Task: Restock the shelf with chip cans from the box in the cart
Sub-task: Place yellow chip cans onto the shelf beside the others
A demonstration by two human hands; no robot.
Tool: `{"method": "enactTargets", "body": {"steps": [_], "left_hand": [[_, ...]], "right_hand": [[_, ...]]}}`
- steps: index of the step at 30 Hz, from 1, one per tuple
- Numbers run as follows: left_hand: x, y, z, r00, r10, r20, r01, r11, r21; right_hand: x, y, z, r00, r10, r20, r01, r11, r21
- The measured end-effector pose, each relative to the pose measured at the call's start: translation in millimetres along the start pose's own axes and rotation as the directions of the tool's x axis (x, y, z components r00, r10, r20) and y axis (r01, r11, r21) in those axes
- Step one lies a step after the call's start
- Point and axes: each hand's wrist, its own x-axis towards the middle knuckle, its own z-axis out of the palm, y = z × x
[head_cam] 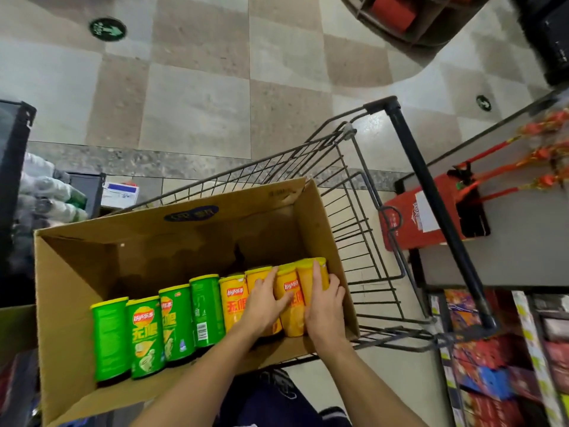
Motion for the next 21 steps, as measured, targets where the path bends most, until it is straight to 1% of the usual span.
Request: {"method": "enactTargets", "body": {"steps": [2,5,7,11,14,18,21], "left_hand": [[-2,1,1,1.000,0.000,-0.016,0.000,1.000,0.003],[-4,6,6,0.998,0.005,-0.070,-0.003,1.000,0.031],[-6,9,9,0.994,-0.015,-0.109,0.020,0.999,0.044],[-8,18,18,0.991,-0.057,-0.125,0.065,0.996,0.055],[-13,22,25,0.992,-0.049,-0.118,0.055,0.997,0.054],[-15,23,28,0.992,-0.003,-0.124,0.015,0.996,0.093],[-14,23,28,0.993,0.002,-0.119,0.006,0.998,0.067]], "right_hand": [[-2,2,-4,1.000,-0.005,0.003,0.005,0.999,0.054],[-6,8,-9,0.999,-0.051,-0.003,0.051,0.991,0.126],[-9,12,-14,0.996,-0.090,-0.006,0.090,0.983,0.162],[-12,20,-24,0.997,-0.077,-0.015,0.078,0.963,0.258],[-16,20,-26,0.998,-0.068,0.000,0.066,0.970,0.236],[-16,14,-30,0.997,-0.059,0.044,0.052,0.988,0.144],[-14,8,-36,0.997,-0.033,0.072,0.027,0.997,0.078]]}}
